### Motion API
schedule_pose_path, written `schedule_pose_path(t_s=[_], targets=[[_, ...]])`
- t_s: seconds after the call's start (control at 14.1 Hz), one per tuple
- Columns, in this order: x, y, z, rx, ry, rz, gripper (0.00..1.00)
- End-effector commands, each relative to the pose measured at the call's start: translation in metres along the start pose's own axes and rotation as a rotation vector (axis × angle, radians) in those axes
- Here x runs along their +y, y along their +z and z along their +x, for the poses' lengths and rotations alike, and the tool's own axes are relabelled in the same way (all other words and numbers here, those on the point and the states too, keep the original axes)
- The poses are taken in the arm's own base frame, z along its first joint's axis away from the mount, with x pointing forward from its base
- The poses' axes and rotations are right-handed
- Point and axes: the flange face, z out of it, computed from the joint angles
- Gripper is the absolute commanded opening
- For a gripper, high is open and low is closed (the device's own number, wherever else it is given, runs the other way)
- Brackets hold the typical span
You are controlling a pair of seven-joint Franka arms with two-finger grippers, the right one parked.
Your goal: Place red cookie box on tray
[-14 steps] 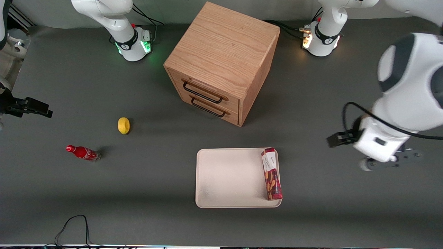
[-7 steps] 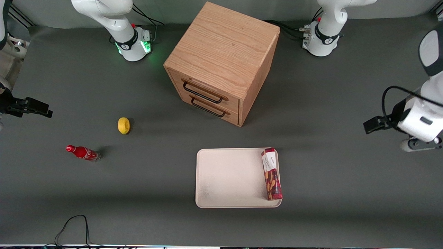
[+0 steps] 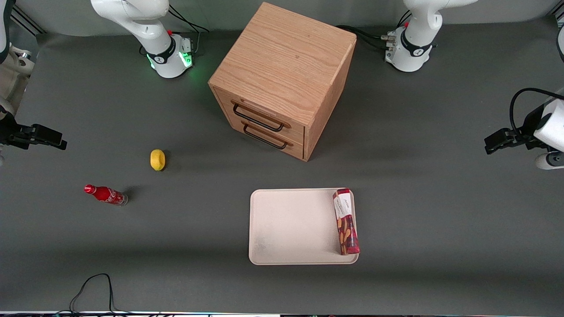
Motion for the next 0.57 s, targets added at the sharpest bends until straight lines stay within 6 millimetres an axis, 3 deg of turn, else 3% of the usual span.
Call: schedule_pose_path(t_s=[0.0,0.28,0.5], targets=[[-0.006,-0.017,-0.002,0.031,0.004,-0.033,1.00],[0.008,-0.021,-0.006,0.009,0.037,-0.031,1.00],[0.001,-0.027,-0.009,0.006,0.066,-0.030,1.00]])
